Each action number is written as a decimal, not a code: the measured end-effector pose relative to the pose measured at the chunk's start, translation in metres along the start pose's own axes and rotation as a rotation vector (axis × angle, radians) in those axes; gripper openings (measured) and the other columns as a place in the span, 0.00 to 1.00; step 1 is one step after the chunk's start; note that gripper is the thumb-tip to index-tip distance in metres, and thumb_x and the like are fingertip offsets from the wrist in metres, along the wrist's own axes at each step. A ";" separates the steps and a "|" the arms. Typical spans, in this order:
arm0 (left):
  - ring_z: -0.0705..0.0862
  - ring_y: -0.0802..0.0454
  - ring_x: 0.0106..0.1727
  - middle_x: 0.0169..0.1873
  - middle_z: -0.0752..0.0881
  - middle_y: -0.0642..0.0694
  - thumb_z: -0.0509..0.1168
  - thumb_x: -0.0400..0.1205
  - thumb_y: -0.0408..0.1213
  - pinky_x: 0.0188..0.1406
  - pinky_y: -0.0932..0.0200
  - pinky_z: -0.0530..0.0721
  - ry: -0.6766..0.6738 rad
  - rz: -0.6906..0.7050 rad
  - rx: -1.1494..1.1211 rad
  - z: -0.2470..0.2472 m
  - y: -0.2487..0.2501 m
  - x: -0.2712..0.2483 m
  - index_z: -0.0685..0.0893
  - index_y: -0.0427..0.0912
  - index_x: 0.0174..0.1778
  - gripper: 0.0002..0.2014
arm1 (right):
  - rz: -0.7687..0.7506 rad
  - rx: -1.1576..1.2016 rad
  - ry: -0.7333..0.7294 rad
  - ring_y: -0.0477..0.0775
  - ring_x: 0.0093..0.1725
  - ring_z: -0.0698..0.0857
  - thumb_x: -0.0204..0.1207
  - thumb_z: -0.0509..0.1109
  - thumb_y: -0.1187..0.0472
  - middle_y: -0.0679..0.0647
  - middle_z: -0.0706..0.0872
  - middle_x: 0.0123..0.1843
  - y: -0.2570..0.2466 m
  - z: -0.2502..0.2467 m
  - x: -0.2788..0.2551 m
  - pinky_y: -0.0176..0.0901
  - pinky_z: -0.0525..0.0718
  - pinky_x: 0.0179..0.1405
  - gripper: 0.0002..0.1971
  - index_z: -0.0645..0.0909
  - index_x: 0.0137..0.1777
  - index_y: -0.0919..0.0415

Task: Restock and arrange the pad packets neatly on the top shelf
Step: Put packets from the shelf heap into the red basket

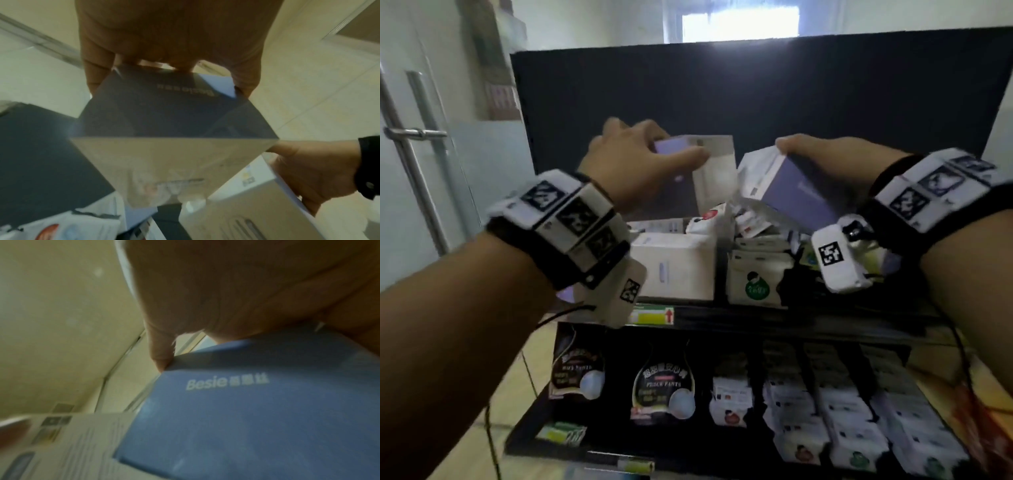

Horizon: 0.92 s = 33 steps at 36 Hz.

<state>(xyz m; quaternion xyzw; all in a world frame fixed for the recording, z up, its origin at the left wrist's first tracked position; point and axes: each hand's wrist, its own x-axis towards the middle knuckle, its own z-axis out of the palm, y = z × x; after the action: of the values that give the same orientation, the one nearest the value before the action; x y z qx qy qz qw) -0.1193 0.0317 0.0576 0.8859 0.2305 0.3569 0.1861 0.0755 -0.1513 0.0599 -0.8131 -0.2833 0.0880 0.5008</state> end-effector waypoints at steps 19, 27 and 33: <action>0.79 0.53 0.35 0.33 0.81 0.50 0.62 0.63 0.75 0.34 0.58 0.75 -0.696 -0.132 0.150 -0.001 -0.226 -0.138 0.81 0.45 0.42 0.34 | 0.380 -0.369 -0.657 0.65 0.63 0.84 0.56 0.79 0.35 0.62 0.87 0.62 0.092 0.267 -0.108 0.60 0.78 0.71 0.38 0.85 0.61 0.60; 0.73 0.41 0.72 0.72 0.76 0.41 0.53 0.56 0.84 0.71 0.49 0.69 -1.025 -0.271 0.195 0.132 -0.327 -0.223 0.74 0.49 0.75 0.56 | 0.259 -0.444 -0.976 0.55 0.80 0.65 0.79 0.68 0.46 0.49 0.66 0.82 0.222 0.391 -0.118 0.46 0.61 0.80 0.33 0.62 0.82 0.49; 0.69 0.35 0.69 0.69 0.66 0.40 0.62 0.69 0.72 0.69 0.42 0.70 -1.199 -0.479 0.483 0.240 -0.427 -0.323 0.73 0.55 0.70 0.37 | 0.411 -0.718 -1.129 0.55 0.54 0.81 0.73 0.68 0.34 0.57 0.82 0.56 0.356 0.475 -0.149 0.46 0.78 0.55 0.24 0.80 0.55 0.53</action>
<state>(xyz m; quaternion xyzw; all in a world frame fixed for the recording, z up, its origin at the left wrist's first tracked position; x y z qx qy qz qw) -0.2711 0.1692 -0.4917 0.8717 0.3500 -0.3071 0.1526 -0.1172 0.0103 -0.4984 -0.7953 -0.3521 0.4910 -0.0497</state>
